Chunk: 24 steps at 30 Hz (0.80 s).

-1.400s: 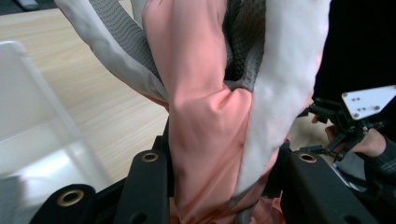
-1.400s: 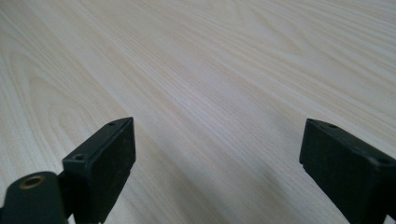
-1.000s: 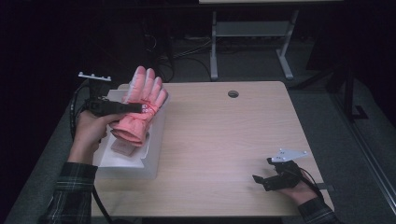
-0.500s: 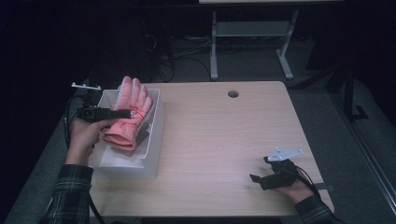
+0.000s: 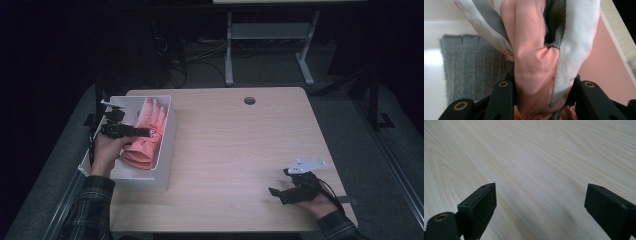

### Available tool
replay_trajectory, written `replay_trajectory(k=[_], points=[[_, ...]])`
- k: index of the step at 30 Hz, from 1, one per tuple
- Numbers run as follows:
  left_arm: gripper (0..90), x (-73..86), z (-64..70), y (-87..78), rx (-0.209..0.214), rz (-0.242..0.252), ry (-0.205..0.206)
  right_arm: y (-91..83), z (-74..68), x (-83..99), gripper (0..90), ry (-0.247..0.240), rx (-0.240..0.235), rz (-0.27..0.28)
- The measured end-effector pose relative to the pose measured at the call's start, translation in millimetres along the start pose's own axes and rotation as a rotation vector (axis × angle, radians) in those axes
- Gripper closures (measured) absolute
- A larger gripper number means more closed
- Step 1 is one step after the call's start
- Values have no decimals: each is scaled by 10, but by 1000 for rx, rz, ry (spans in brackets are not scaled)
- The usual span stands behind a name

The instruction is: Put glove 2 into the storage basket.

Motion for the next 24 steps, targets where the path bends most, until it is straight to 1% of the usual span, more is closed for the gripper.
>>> replay_trajectory(k=[3,4,8,13,16,17,18,20,21,23,24], points=[[617,29,-33,47,-2,-13,-5,-2,-2,1,103,1,1,2],[615,63,-69,105,-8,-30,-12,-4,1,6,103,-4,2,-2],[606,96,-122,160,6,-35,-25,-6,-2,9,103,-3,5,-3],[582,121,-147,205,18,-45,-32,1,-10,8,103,1,6,-5],[534,126,-155,225,16,-52,-23,3,-10,6,103,-10,5,-6],[474,123,-154,228,12,-47,-18,1,-11,7,103,-11,6,-7],[444,117,-150,223,9,-40,-8,0,-12,7,103,-10,5,-6],[382,113,-154,212,4,-36,-3,-2,-14,8,103,-7,4,-5],[382,105,-157,192,-1,-23,0,-4,-12,8,103,-6,5,-4],[317,92,-160,160,-11,-1,2,-3,-11,6,103,-2,5,-1],[302,82,-157,139,-12,8,2,-3,-11,6,103,-2,5,-1]])
Point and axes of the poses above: each handheld gripper's, and its own axes: y roughly forward along the jaws, x roughly out of its underside, z roughly to its right, the point moved 5 cm from there along y, roughly forward along the jaws, and after that the axes turned 5 degrees about x, right-handed, at the moved point
